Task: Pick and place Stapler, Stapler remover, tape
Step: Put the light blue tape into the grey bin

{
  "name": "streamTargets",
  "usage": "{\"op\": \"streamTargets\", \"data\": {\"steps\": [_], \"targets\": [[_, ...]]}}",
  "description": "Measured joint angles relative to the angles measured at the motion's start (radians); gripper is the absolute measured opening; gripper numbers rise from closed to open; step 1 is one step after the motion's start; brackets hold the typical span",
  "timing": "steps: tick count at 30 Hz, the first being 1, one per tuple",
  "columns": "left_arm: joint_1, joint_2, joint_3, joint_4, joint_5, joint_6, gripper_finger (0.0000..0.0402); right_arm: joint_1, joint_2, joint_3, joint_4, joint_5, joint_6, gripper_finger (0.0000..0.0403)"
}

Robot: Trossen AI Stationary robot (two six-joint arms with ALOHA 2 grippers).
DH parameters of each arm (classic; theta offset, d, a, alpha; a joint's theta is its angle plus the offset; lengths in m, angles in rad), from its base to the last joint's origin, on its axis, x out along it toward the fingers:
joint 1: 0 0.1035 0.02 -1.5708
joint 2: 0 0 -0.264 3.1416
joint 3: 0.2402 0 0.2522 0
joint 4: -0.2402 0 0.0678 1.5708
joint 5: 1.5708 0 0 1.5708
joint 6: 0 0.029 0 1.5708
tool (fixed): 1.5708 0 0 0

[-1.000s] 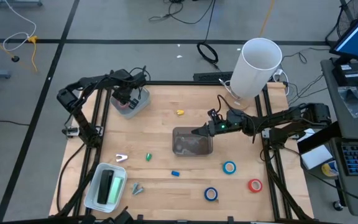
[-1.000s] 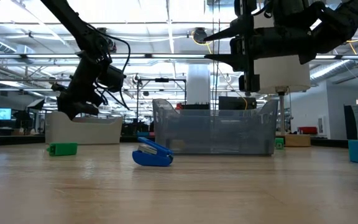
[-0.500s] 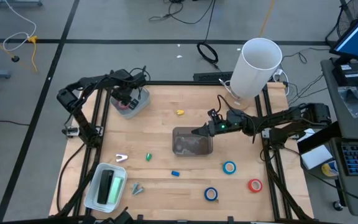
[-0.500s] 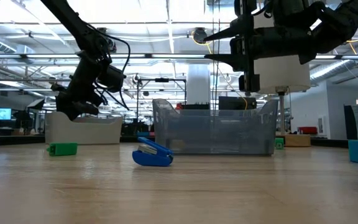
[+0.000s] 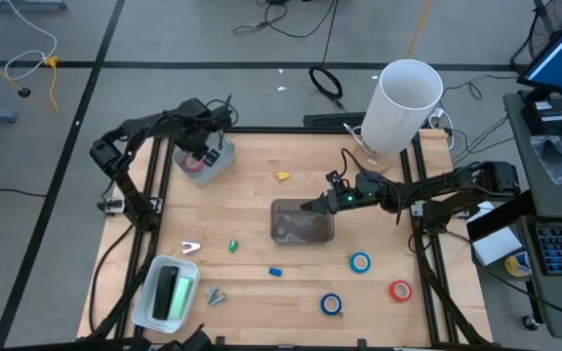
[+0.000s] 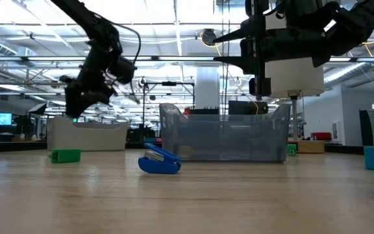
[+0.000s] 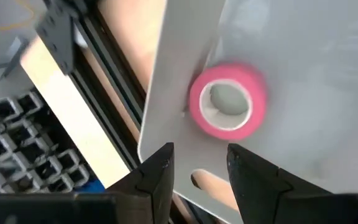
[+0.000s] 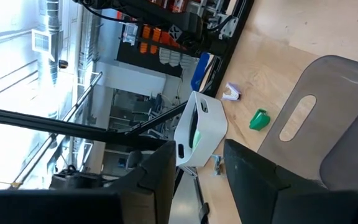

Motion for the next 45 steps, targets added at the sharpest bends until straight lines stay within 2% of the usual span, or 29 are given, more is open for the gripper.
{"op": "streamTargets", "data": {"steps": [5, 8, 11, 15, 18, 23, 28, 30, 33, 38, 45], "targets": [[-0.037, -0.001, 0.126, -0.017, 0.002, 0.018, 0.0150, 0.000, 0.000, 0.000, 0.000, -0.031, -0.012, 0.0126], [-0.069, -0.001, 0.194, -0.014, 0.038, 0.094, 0.0150, 0.000, 0.000, 0.000, 0.000, -0.082, -0.012, 0.0125], [-0.109, -0.001, 0.236, 0.020, 0.072, 0.175, 0.0150, 0.000, 0.000, 0.000, 0.000, -0.087, -0.012, 0.0126], [-0.169, -0.001, 0.249, 0.080, 0.080, 0.202, 0.0150, 0.002, 0.000, 0.000, 0.000, -0.084, -0.012, 0.0125], [-0.216, -0.001, 0.249, 0.095, 0.079, 0.169, 0.0150, 0.002, 0.000, 0.000, 0.000, -0.102, -0.009, 0.0126], [-0.304, -0.002, 0.249, 0.155, 0.078, 0.159, 0.0150, 0.002, 0.000, 0.000, 0.059, -0.158, -0.073, 0.0126], [-0.386, -0.047, 0.246, 0.261, 0.105, 0.157, 0.0150, 0.021, -0.035, 0.000, 0.083, -0.155, -0.120, 0.0125], [-0.413, -0.084, 0.226, 0.313, 0.137, 0.159, 0.0150, 0.035, -0.068, 0.001, 0.054, -0.148, -0.151, 0.0126], [-0.446, -0.167, 0.170, 0.413, 0.174, 0.147, 0.0150, 0.068, -0.140, 0.001, -0.057, -0.072, -0.208, 0.0125], [-0.484, -0.347, -0.007, 0.582, 0.210, 0.078, 0.0150, 0.143, -0.293, 0.001, -0.361, 0.086, -0.306, 0.0125], [-0.565, -0.593, -0.248, 0.767, 0.236, -0.014, 0.0150, 0.266, -0.478, 0.001, -0.729, 0.266, -0.329, 0.0125]]}}
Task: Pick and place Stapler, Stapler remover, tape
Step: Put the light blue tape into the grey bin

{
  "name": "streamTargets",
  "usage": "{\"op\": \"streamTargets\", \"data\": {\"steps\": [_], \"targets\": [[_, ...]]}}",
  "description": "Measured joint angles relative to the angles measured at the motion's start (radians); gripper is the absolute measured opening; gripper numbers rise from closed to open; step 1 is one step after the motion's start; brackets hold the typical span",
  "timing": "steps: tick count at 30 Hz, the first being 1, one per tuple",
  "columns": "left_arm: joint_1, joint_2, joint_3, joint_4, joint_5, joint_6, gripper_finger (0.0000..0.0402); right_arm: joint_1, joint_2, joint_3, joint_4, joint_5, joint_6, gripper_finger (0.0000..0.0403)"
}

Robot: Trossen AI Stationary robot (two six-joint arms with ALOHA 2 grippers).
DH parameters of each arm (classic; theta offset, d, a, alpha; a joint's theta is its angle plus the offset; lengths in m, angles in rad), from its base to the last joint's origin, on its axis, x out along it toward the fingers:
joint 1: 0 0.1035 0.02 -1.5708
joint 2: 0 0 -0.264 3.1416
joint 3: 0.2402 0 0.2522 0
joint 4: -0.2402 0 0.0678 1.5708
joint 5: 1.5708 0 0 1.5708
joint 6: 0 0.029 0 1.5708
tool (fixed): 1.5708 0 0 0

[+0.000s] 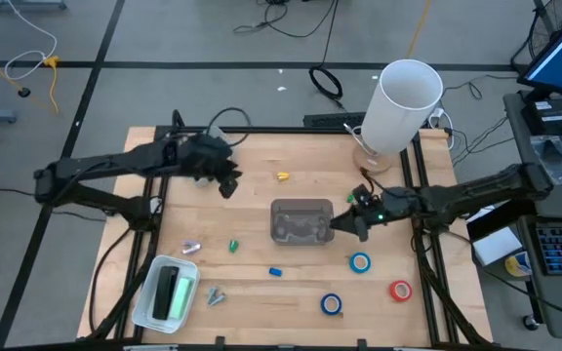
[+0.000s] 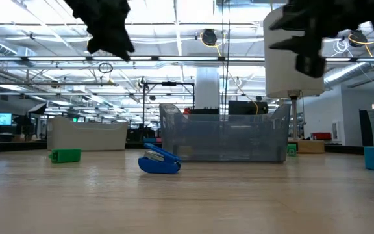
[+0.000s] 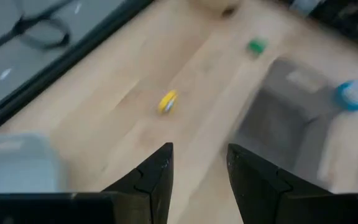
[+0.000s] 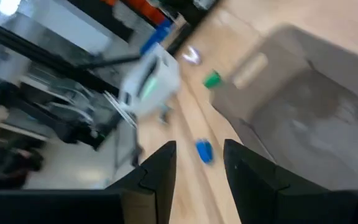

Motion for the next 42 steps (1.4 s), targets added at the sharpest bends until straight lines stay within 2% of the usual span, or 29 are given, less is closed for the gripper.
{"op": "streamTargets", "data": {"steps": [7, 12, 16, 25, 30, 42], "targets": [[-0.080, -0.162, -0.155, 0.107, -0.001, -0.089, 0.0150, 0.127, -0.082, 0.000, -0.314, 0.051, 0.092, 0.0124], [-0.107, -0.205, -0.193, 0.134, -0.011, -0.119, 0.0150, 0.225, -0.085, 0.000, -0.539, 0.020, 0.204, 0.0123], [-0.111, -0.213, -0.197, 0.141, -0.029, -0.119, 0.0150, 0.285, -0.077, 0.000, -0.628, 0.022, 0.262, 0.0123], [-0.111, -0.212, -0.197, 0.144, -0.037, -0.119, 0.0150, 0.361, 0.022, 0.000, -0.660, -0.033, 0.303, 0.0123], [-0.111, -0.212, -0.197, 0.144, -0.037, -0.118, 0.0150, 0.363, 0.083, 0.000, -0.655, -0.082, 0.406, 0.0123], [-0.110, -0.212, -0.197, 0.143, -0.055, -0.112, 0.0150, 0.350, 0.156, 0.000, -0.639, -0.053, 0.660, 0.0123]]}}
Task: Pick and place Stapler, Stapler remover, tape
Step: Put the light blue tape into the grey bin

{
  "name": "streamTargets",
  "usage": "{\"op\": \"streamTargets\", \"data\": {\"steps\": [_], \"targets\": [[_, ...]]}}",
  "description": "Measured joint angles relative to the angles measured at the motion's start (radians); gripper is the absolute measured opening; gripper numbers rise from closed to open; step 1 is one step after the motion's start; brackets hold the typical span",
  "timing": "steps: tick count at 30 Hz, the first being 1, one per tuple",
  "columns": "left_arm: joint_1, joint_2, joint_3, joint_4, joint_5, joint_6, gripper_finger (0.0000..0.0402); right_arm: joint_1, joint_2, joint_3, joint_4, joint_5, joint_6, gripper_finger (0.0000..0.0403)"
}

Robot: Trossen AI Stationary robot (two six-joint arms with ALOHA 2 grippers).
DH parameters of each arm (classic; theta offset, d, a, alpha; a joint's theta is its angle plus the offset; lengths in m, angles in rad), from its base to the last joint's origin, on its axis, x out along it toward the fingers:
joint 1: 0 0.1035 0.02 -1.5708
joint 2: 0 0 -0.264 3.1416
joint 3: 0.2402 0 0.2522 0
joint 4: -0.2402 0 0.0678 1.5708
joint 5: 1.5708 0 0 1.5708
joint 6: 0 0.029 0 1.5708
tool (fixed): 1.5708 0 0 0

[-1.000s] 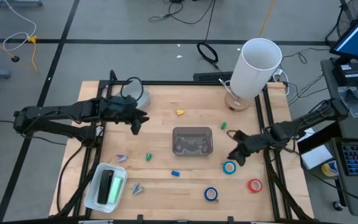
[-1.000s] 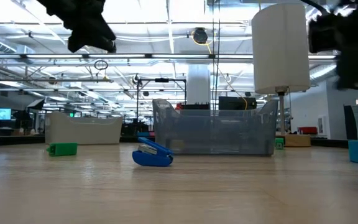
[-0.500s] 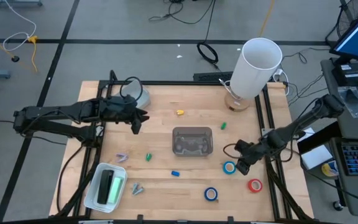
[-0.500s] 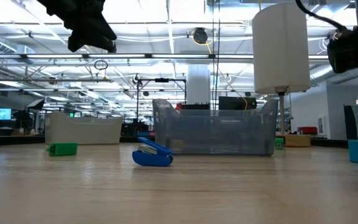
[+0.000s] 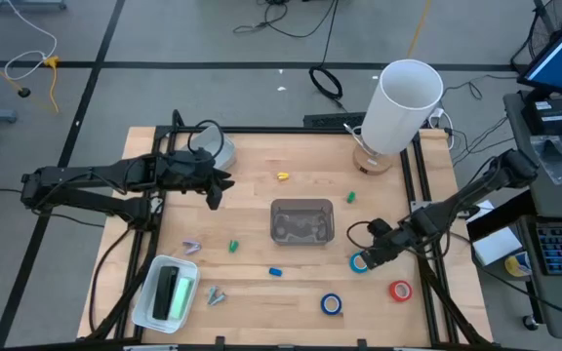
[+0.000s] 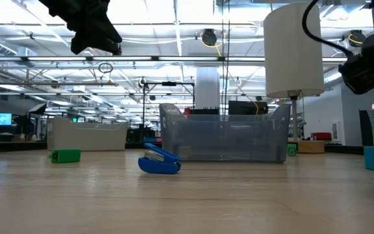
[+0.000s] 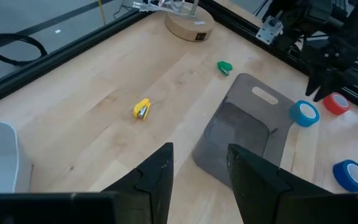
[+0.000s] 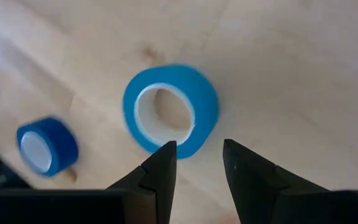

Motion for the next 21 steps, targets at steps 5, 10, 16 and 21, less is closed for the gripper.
{"op": "streamTargets", "data": {"steps": [5, 10, 16, 21], "targets": [[0.000, 0.000, 0.000, 0.000, 0.000, 0.002, 0.0150, -0.026, 0.043, 0.000, -0.009, 0.000, 0.040, 0.0123], [0.000, 0.000, 0.000, -0.001, 0.000, 0.008, 0.0150, -0.044, 0.085, 0.000, 0.057, 0.000, 0.042, 0.0123], [0.000, 0.000, 0.000, -0.007, 0.000, 0.009, 0.0150, -0.046, 0.113, 0.000, 0.067, 0.001, 0.044, 0.0123], [0.000, 0.000, 0.000, -0.007, 0.000, 0.010, 0.0150, -0.046, 0.151, 0.000, 0.060, 0.000, 0.048, 0.0123]]}}
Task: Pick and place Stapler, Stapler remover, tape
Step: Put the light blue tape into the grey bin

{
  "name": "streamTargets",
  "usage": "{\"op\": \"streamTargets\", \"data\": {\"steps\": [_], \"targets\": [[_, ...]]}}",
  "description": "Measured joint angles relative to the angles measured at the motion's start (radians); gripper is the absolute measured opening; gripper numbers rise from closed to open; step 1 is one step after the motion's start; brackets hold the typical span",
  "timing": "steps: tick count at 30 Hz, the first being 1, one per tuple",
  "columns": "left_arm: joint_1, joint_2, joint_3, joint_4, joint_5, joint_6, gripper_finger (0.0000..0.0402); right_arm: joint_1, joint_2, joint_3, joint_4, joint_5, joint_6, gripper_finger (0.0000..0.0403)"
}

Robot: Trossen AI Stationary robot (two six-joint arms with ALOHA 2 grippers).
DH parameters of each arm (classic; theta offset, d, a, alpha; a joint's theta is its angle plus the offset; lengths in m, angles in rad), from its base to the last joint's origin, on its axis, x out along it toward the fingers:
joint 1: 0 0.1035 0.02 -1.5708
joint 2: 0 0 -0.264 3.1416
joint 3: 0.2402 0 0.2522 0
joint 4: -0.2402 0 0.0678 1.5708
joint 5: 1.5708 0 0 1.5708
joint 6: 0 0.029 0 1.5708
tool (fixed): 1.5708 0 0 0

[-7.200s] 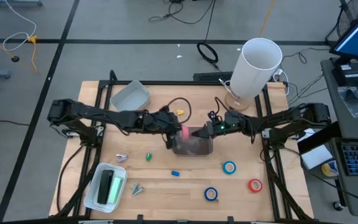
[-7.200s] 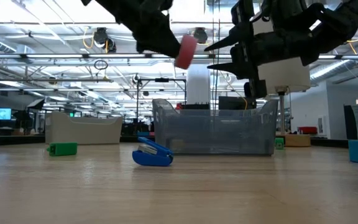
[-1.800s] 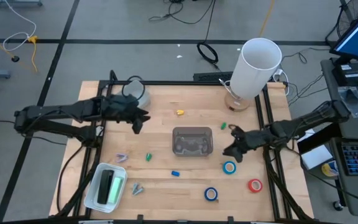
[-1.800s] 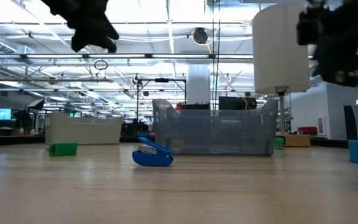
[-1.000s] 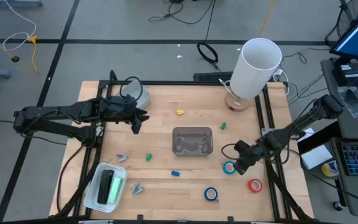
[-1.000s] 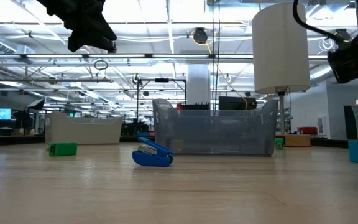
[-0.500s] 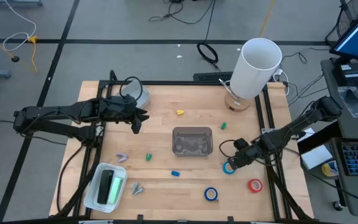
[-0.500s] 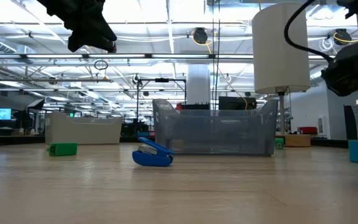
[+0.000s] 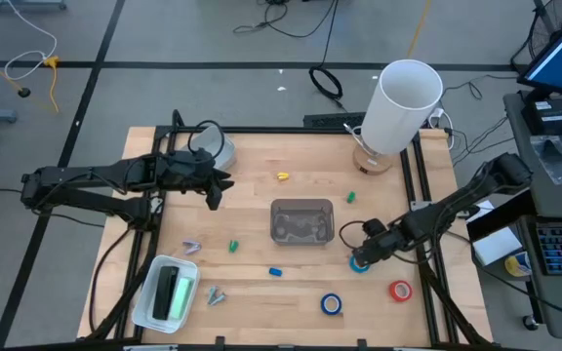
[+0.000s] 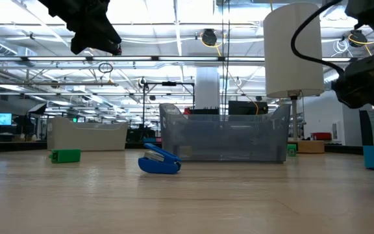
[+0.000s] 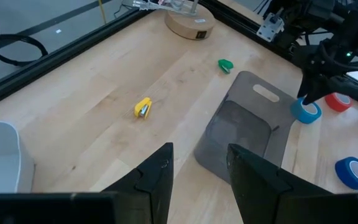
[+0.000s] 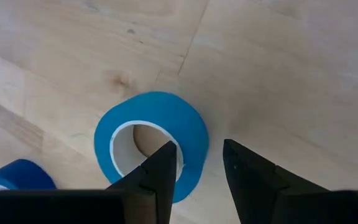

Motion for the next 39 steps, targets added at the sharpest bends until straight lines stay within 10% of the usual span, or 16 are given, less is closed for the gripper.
{"op": "streamTargets", "data": {"steps": [27, 39], "targets": [[0.000, 0.000, 0.000, 0.001, 0.002, -0.053, 0.0150, 0.002, 0.057, 0.001, 0.034, -0.001, -0.108, 0.0121], [0.000, 0.000, 0.000, 0.013, 0.019, -0.100, 0.0150, -0.006, -0.058, -0.004, 0.211, 0.027, -0.183, 0.0031]]}}
